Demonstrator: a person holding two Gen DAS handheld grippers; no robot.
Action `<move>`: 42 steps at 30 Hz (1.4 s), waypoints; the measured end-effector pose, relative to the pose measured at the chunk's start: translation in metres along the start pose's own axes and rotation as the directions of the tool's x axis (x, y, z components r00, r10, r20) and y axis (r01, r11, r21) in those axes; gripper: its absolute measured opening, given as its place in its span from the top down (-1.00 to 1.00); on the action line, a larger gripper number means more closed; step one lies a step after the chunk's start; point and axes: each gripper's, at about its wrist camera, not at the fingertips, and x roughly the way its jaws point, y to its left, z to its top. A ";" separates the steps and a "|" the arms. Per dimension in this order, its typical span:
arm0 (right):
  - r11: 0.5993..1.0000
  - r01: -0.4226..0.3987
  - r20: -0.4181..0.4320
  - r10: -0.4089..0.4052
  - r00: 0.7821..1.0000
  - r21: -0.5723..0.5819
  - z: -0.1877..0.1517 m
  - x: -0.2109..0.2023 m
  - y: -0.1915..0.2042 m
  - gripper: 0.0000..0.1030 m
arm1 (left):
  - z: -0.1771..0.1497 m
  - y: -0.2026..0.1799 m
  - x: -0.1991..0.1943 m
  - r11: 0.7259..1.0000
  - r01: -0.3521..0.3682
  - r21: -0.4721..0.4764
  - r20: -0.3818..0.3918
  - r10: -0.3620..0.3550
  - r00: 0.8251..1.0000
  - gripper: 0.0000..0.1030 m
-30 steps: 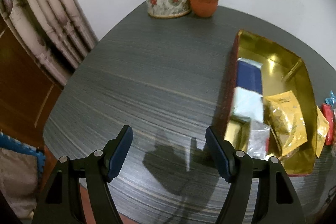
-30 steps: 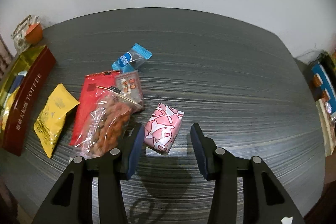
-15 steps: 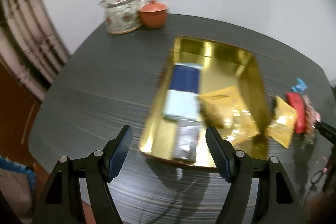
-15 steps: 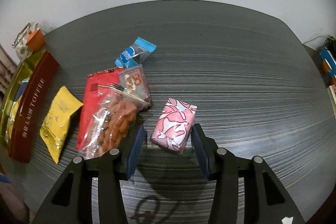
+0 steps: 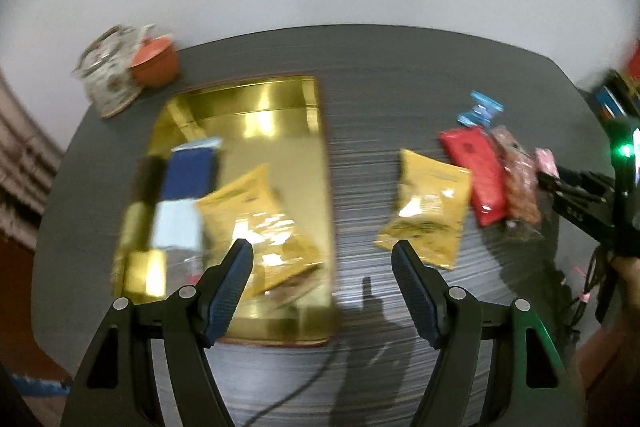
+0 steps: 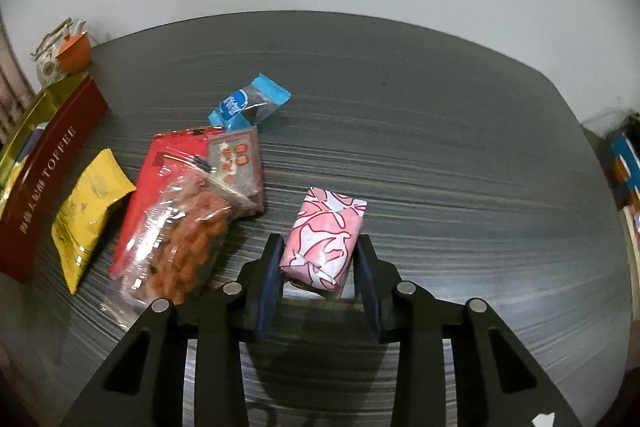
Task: Organize snacks
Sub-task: 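Grasp the small yellow bag with the left tool while the right tool holds the pink box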
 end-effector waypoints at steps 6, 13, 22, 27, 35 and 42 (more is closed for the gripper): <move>1.000 -0.021 0.024 0.021 1.000 -0.002 -0.005 -0.001 -0.022 0.38 | 0.006 -0.034 0.019 0.995 0.073 0.066 -0.009 -0.073 0.997 -0.40; 1.000 -0.019 0.056 0.019 0.998 -0.005 -0.013 -0.004 -0.028 0.40 | 0.011 -0.056 0.043 0.984 0.128 0.120 -0.031 -0.125 0.992 -0.40; 1.000 -0.018 0.069 0.018 0.997 0.001 -0.013 -0.006 -0.027 0.39 | 0.022 -0.071 0.077 0.977 0.169 0.128 -0.084 -0.159 0.984 -0.40; 1.000 -0.015 0.072 0.015 0.997 0.003 -0.013 -0.006 -0.027 0.39 | 0.027 -0.077 0.091 0.976 0.171 0.136 -0.100 -0.159 0.982 -0.40; 1.000 -0.015 0.076 0.014 0.997 0.007 -0.013 -0.004 -0.025 0.39 | 0.032 -0.082 0.106 0.980 0.161 0.116 -0.105 -0.149 0.983 -0.40; 1.000 -0.016 0.082 0.015 0.997 0.011 -0.013 -0.004 -0.025 0.39 | 0.035 -0.083 0.108 0.986 0.116 0.121 -0.100 -0.105 0.990 -0.18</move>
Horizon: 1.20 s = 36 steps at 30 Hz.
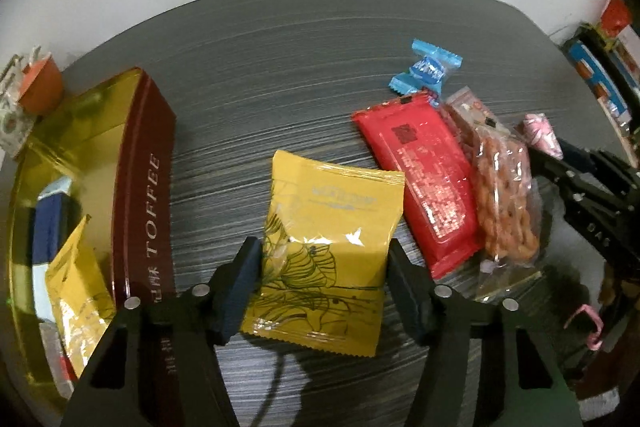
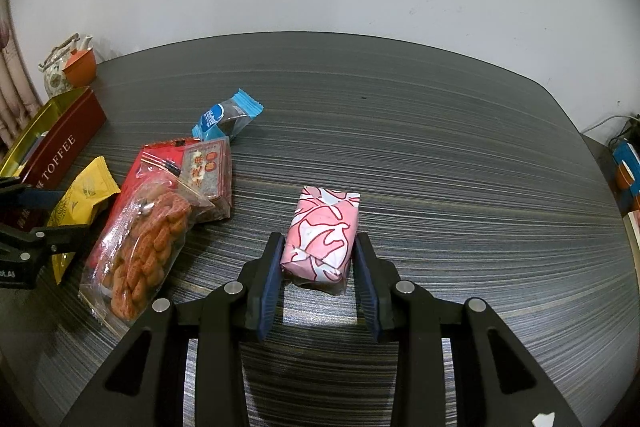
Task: Organize snacks
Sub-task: 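Grasp the small yellow bag with the left tool while the right tool holds the pink box, then carry the small yellow bag into the gold tin and open the left tool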
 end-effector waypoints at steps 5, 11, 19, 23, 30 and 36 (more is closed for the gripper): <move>1.000 0.000 0.001 0.000 1.000 0.001 0.000 0.000 0.000 0.39 | 0.000 -0.006 0.001 1.000 -0.021 0.006 0.010 0.021 1.000 -0.14; 1.000 0.000 0.001 0.000 1.000 0.001 0.000 0.000 0.000 0.39 | -0.006 -0.015 -0.007 1.000 -0.020 -0.007 0.006 0.021 1.000 -0.14; 1.000 0.000 0.001 0.000 1.000 0.001 0.000 0.000 0.000 0.39 | -0.010 -0.012 -0.028 1.000 -0.013 -0.013 0.021 0.013 1.000 -0.13; 1.000 0.000 0.001 0.000 1.000 0.001 0.000 0.000 0.000 0.39 | -0.013 -0.014 -0.039 1.000 -0.003 -0.021 0.031 0.004 1.000 -0.14; 1.000 0.000 0.001 0.000 1.000 0.002 0.000 0.000 0.000 0.39 | -0.019 -0.014 -0.068 1.000 -0.004 -0.025 0.072 0.006 0.997 -0.14; 1.000 -0.001 0.001 0.001 1.000 0.002 0.000 0.000 0.000 0.39 | -0.014 -0.004 -0.091 0.999 -0.022 -0.044 0.121 0.027 0.992 -0.14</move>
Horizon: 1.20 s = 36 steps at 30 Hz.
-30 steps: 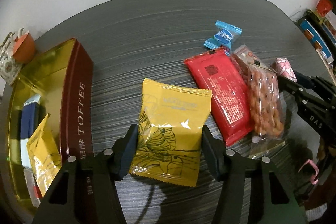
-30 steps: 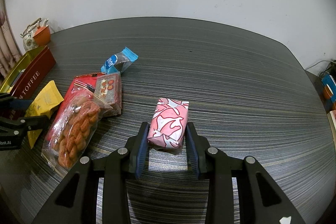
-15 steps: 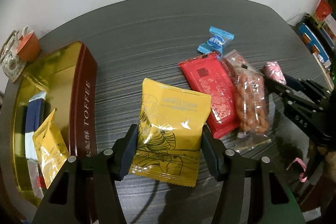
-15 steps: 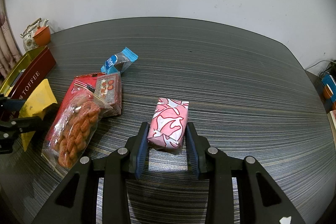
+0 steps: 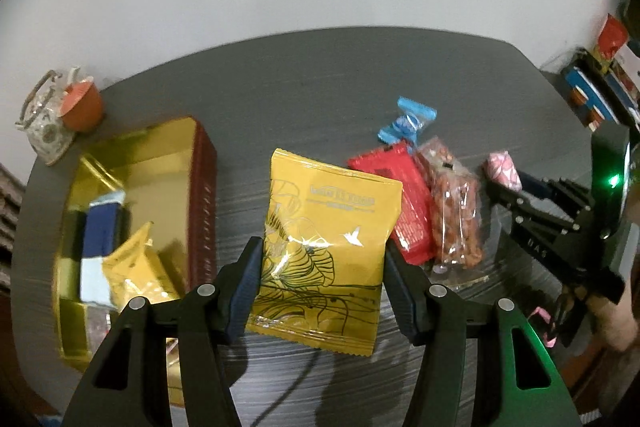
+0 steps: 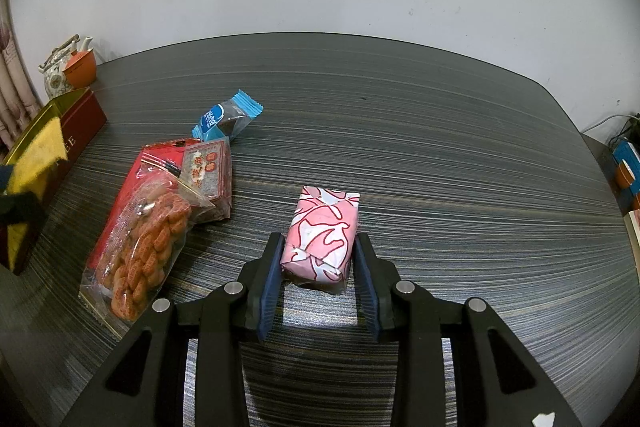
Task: Organize snacks
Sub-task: 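Carry the small yellow bag into the gold tin and open the left tool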
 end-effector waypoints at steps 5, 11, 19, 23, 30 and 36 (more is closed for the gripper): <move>1.000 0.000 0.000 0.000 1.000 0.000 0.000 0.000 -0.001 0.38 | 0.006 0.024 -0.014 0.999 -0.019 -0.037 0.024 0.020 0.999 -0.14; 1.000 0.000 0.000 0.000 1.000 0.000 0.000 0.000 0.000 0.38 | 0.006 0.055 -0.022 0.995 -0.064 -0.083 0.036 0.067 0.997 -0.14; 1.000 0.001 0.000 -0.001 1.000 0.001 0.000 0.000 -0.001 0.38 | 0.003 0.116 -0.030 0.974 -0.152 -0.167 0.025 0.158 0.987 -0.14; 1.000 0.000 -0.001 0.000 1.000 0.001 0.000 0.000 -0.001 0.38 | -0.002 0.146 -0.028 0.959 -0.184 -0.214 0.005 0.190 0.982 -0.14; 1.000 0.001 -0.001 -0.001 1.000 0.002 0.000 0.000 0.000 0.39 | -0.016 0.174 -0.012 0.947 -0.212 -0.241 -0.048 0.207 0.977 -0.14; 1.000 0.001 -0.001 -0.001 1.000 0.001 0.000 0.000 0.000 0.39 | -0.022 0.187 0.002 0.941 -0.229 -0.248 -0.072 0.218 0.973 -0.14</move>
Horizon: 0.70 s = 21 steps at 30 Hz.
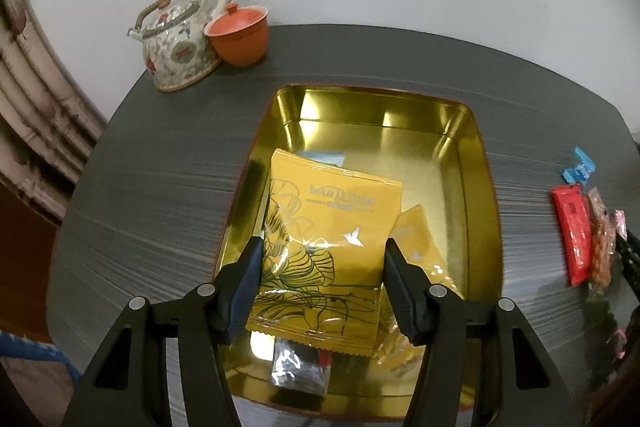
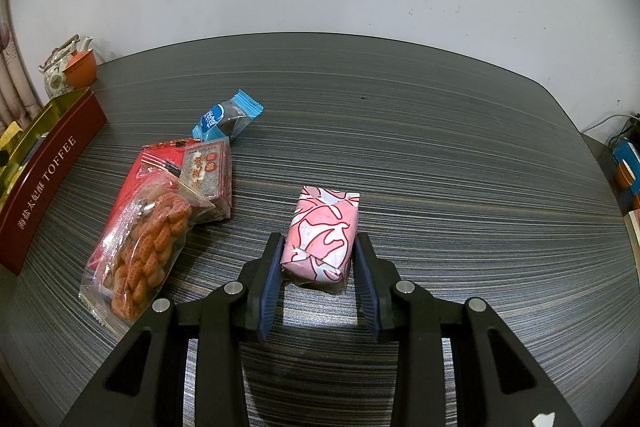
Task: Organize snacks
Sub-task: 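Carry the small yellow bag into the gold tin and open the left tool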
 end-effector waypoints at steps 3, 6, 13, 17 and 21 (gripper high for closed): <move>1.000 0.000 0.000 0.000 1.000 0.000 0.000 0.000 0.000 0.39 | 0.000 0.003 0.007 1.000 -0.008 0.001 -0.010 0.008 1.000 -0.14; 1.000 0.000 0.000 0.000 1.000 0.000 0.000 0.000 0.000 0.39 | -0.001 0.004 0.013 1.000 -0.011 0.007 -0.019 0.011 1.000 -0.14; 1.000 0.000 0.000 0.000 1.000 0.000 0.000 0.000 0.000 0.39 | -0.003 0.011 0.023 1.000 -0.010 -0.019 -0.038 0.009 0.999 -0.14; 1.000 0.000 0.000 0.000 1.000 0.001 0.000 0.000 0.000 0.39 | -0.002 0.012 0.024 1.000 -0.009 -0.025 -0.043 0.008 0.999 -0.14; 1.000 0.000 0.000 0.000 1.000 0.000 0.000 0.000 0.000 0.39 | -0.001 0.012 0.023 1.000 -0.018 -0.008 -0.042 0.017 0.999 -0.15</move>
